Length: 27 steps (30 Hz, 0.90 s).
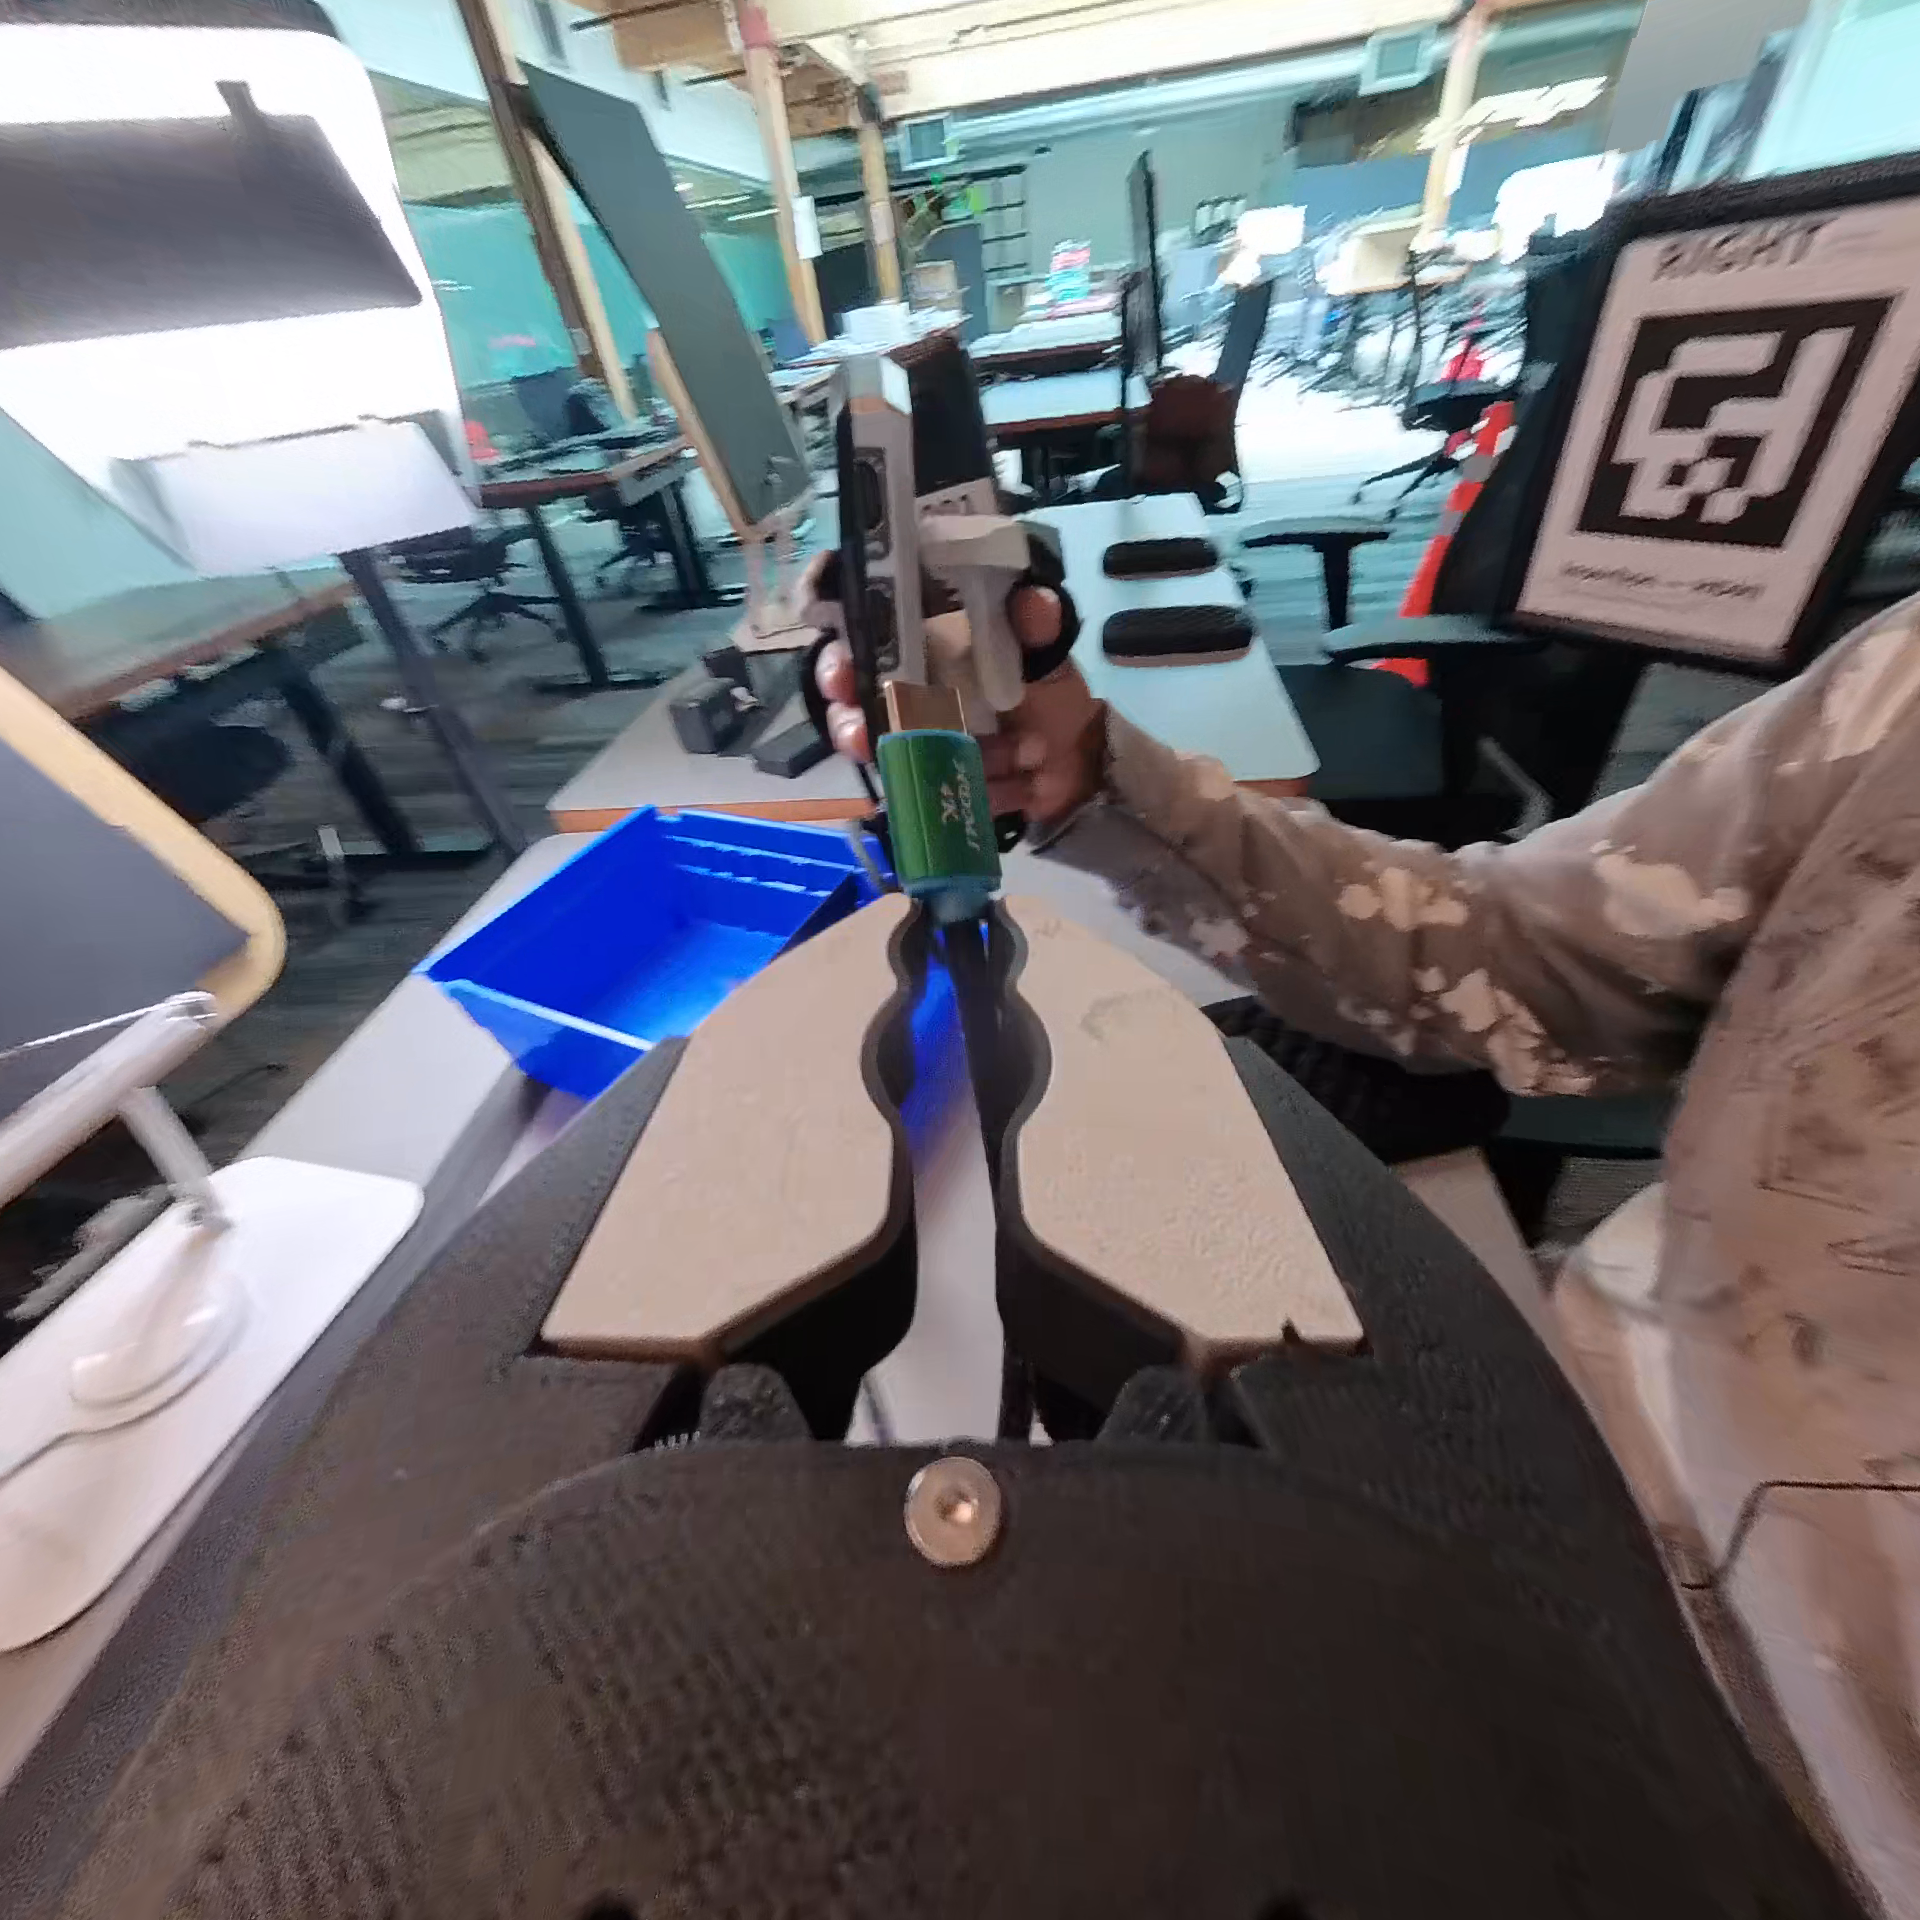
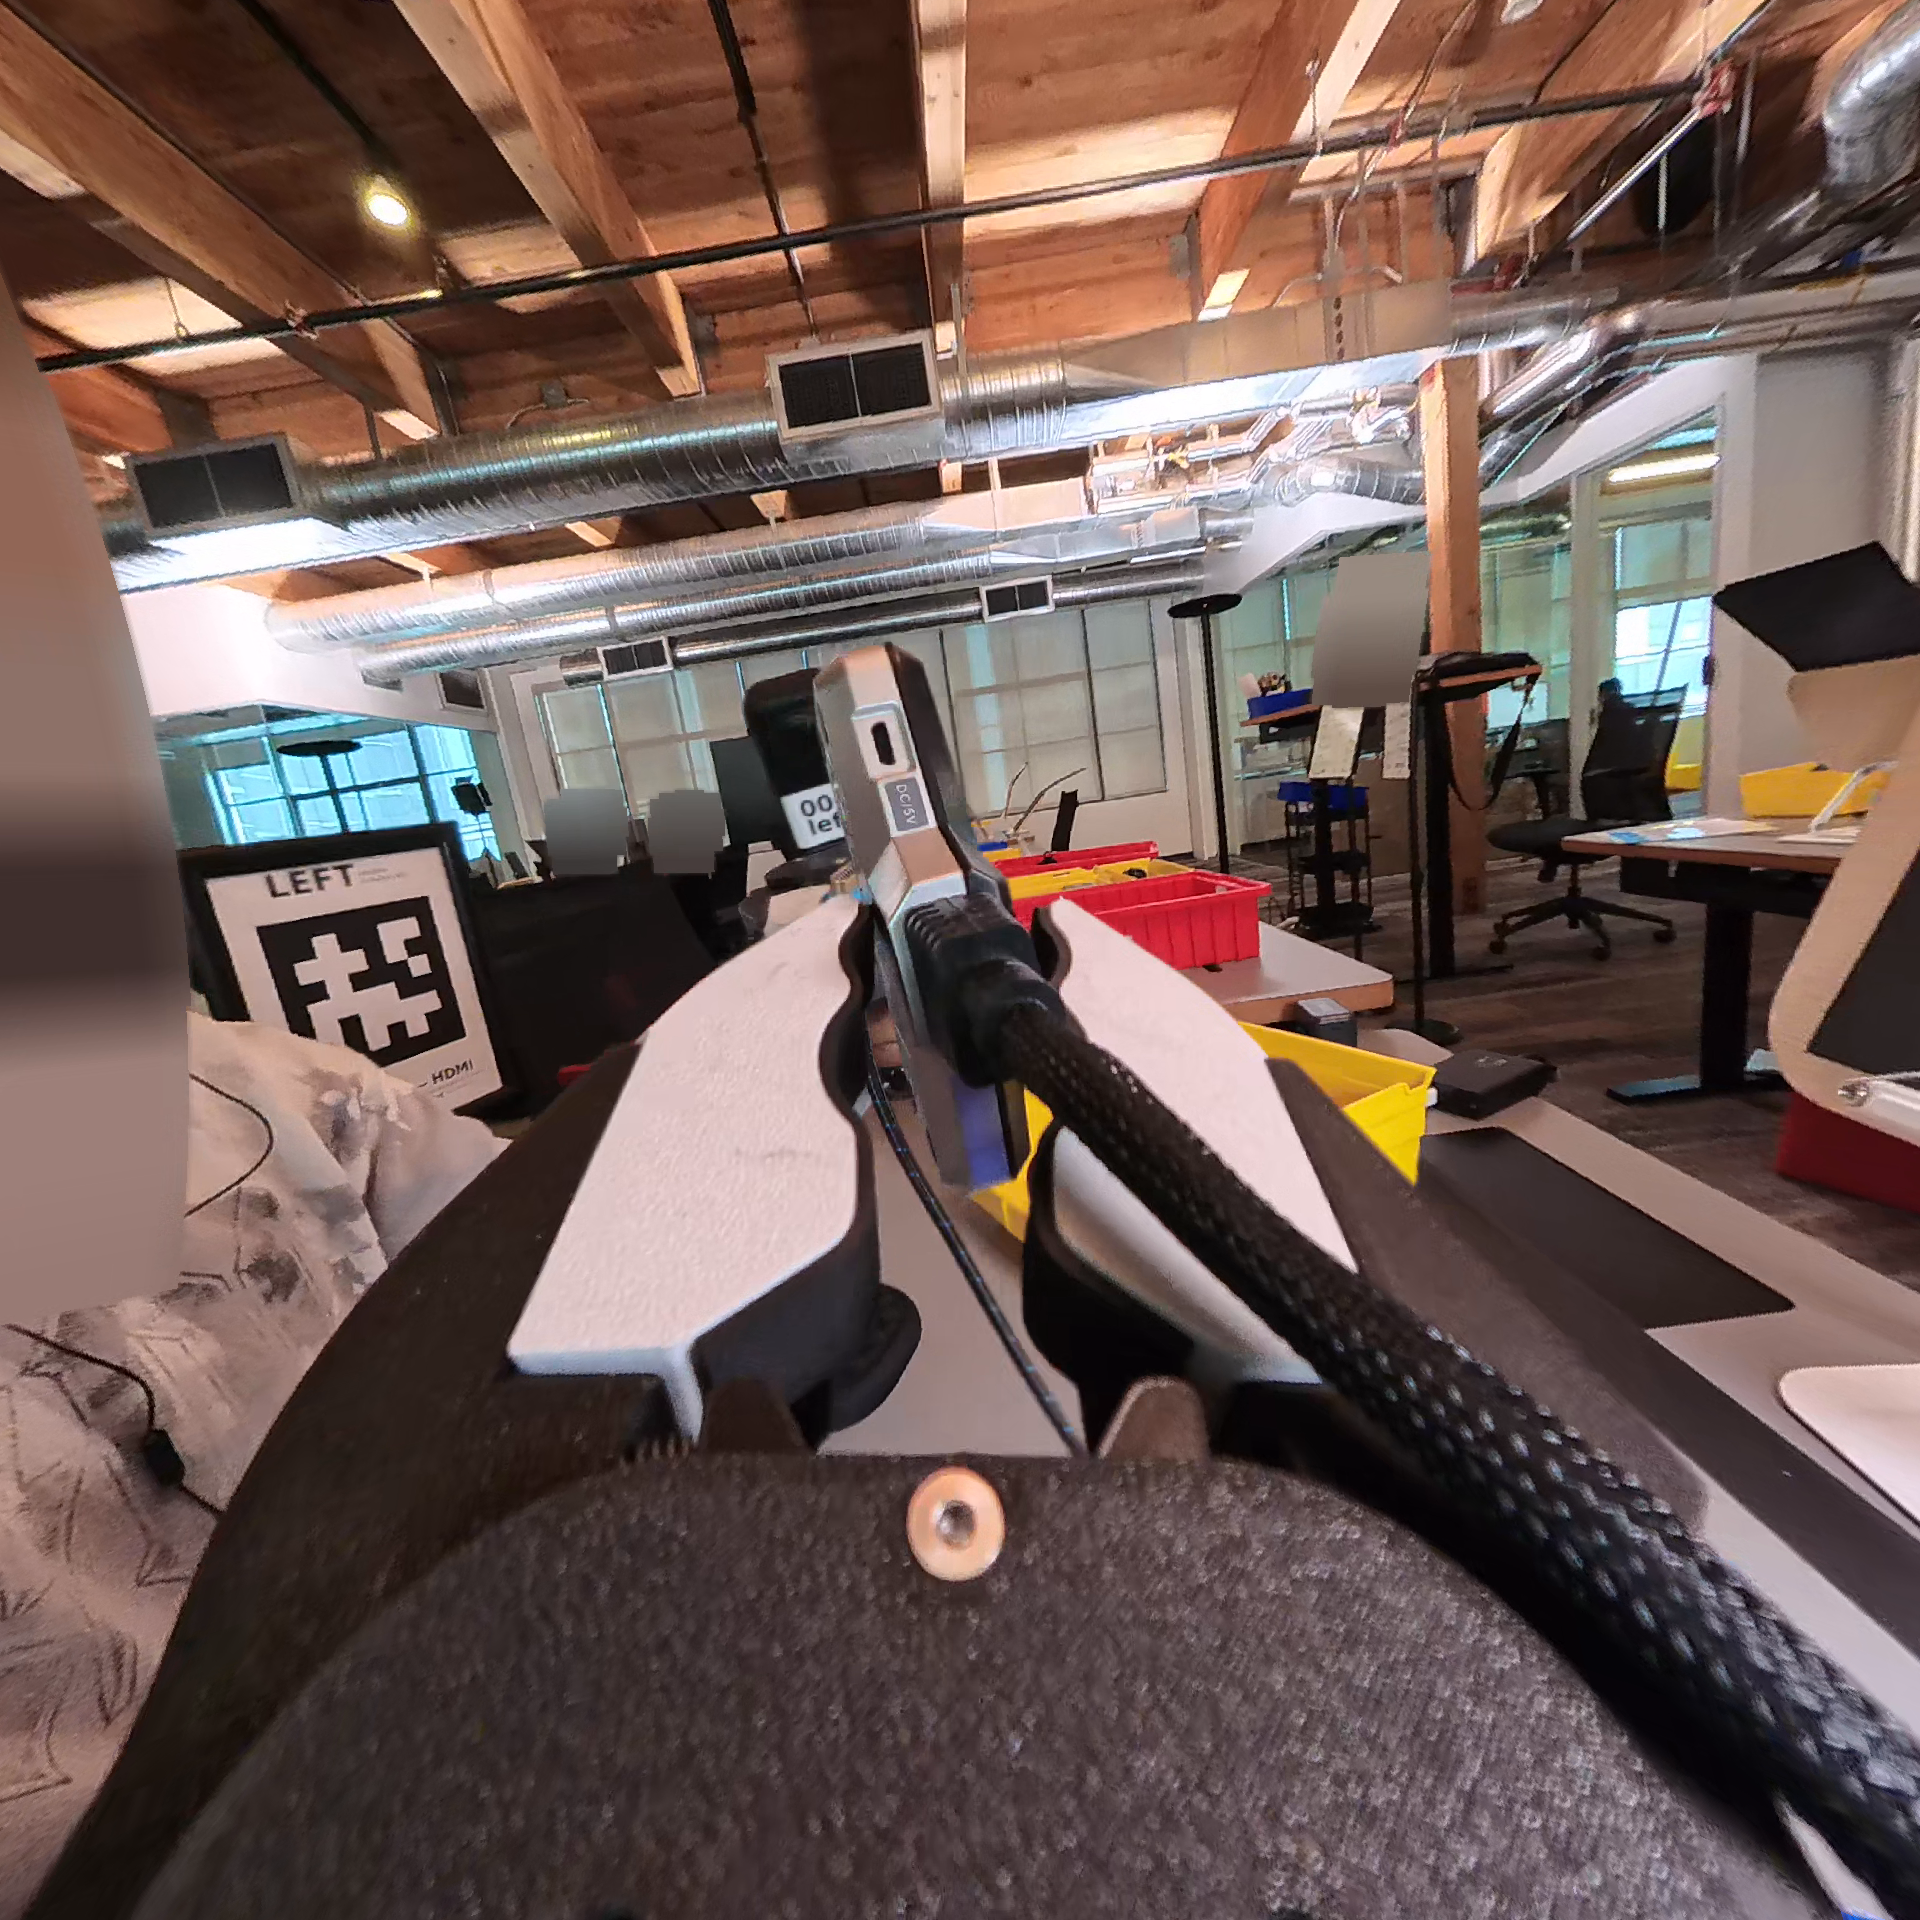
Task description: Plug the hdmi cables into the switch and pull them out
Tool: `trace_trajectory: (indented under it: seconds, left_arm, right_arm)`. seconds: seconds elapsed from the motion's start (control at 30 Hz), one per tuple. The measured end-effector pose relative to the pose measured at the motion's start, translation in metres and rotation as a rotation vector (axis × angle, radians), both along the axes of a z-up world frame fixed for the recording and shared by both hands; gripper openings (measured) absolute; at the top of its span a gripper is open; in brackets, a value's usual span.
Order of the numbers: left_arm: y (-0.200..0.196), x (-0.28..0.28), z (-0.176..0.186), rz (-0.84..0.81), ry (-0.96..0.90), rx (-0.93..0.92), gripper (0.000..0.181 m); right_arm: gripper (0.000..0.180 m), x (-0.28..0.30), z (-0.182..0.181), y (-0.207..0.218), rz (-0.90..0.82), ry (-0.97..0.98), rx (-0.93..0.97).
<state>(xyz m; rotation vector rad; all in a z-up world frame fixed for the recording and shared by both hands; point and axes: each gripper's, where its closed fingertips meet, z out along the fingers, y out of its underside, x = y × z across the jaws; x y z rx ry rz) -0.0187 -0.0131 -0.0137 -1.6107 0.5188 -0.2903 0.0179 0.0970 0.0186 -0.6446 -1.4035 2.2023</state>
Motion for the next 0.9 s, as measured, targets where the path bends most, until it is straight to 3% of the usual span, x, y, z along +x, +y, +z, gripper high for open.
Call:
trace_trajectory:
  seconds: [0.3,0.57,0.73,0.9]
  left_arm:
    - [-0.004,-0.041,0.003,0.379,0.441,0.093,0.011]
    - [-0.041,-0.078,0.07,0.737,0.879,0.375,0.011]
    - [-0.072,-0.109,0.107,0.903,0.959,0.443,0.011]
    - [-0.09,-0.135,0.105,0.957,0.945,0.358,0.01]
  right_arm:
    - [0.028,0.002,0.006,0.011,-0.046,0.013,-0.034]
    - [0.028,0.003,0.009,0.007,-0.052,0.02,-0.033]
    - [0.028,0.005,0.012,0.006,-0.05,0.027,-0.033]
    - [0.028,0.006,0.013,0.002,-0.044,0.031,-0.022]
